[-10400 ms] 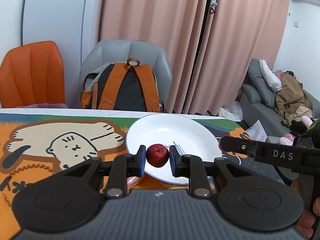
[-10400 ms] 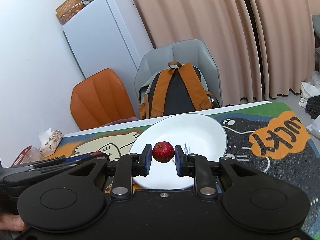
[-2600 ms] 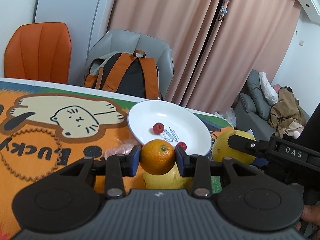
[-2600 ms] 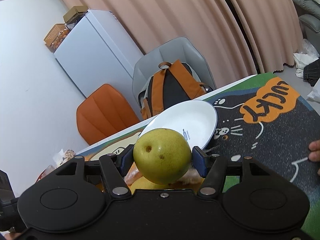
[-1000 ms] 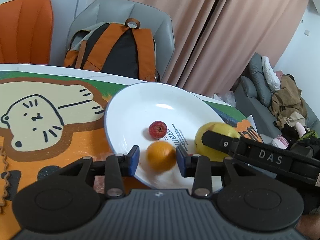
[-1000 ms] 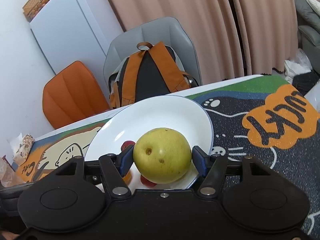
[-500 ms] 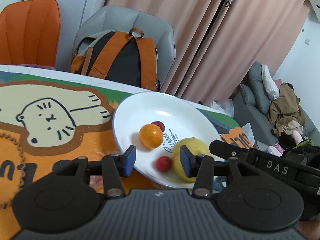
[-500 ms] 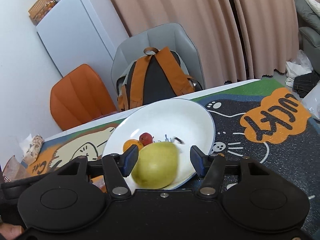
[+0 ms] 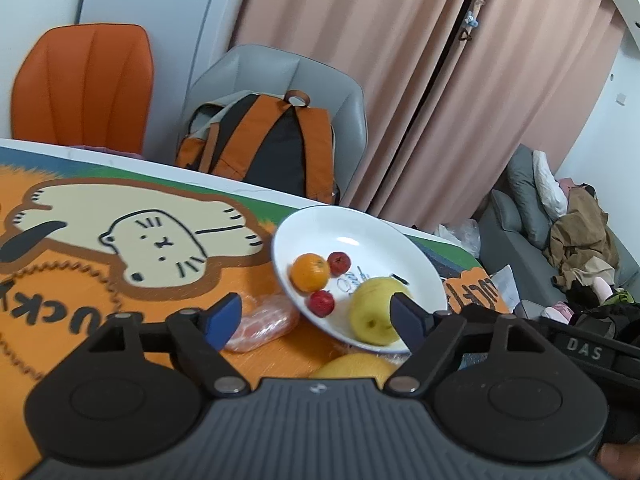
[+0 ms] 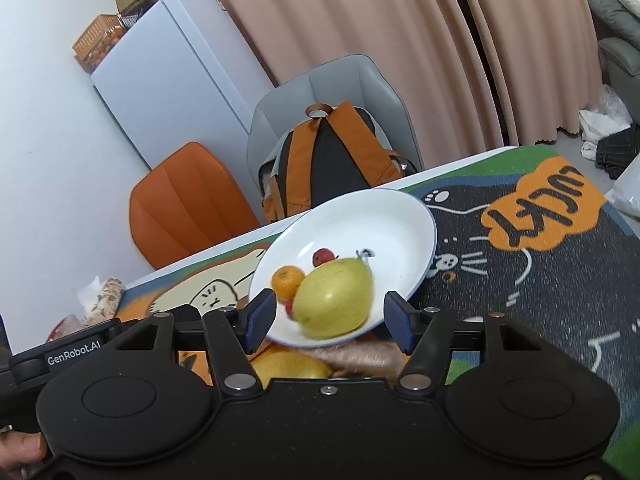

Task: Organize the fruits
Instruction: 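Withdraw both tools from the bowl toward the remaining fruit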

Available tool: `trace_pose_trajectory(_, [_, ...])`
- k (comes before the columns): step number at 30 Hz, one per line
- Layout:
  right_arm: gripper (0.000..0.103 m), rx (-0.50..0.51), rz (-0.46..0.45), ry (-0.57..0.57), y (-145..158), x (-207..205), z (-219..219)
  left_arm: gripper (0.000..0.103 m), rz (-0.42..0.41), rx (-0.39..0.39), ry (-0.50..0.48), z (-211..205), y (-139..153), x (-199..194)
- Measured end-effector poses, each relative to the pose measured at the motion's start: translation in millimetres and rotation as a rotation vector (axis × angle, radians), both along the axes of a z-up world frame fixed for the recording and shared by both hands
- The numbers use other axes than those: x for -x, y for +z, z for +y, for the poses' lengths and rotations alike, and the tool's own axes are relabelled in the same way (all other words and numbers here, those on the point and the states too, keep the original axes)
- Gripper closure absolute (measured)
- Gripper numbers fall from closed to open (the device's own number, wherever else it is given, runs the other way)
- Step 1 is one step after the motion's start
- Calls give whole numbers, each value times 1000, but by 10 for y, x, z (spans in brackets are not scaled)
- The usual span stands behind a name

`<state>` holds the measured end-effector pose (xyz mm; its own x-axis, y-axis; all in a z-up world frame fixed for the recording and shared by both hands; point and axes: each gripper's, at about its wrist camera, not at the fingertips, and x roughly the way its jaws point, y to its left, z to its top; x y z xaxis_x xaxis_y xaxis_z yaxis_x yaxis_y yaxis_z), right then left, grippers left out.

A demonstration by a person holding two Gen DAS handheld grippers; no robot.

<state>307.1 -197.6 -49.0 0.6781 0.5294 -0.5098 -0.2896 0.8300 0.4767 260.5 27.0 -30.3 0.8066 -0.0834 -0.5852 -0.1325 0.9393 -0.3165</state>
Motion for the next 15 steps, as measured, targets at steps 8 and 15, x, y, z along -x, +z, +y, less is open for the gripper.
trace_pose_trajectory(8, [25,-32,-8,8,10,246,-53,17,-6,-3,24,25,18,294])
trace_pose_trajectory(15, [5,-74,-16,34,-9,448,-79,11,-6,29,57,62,27,544])
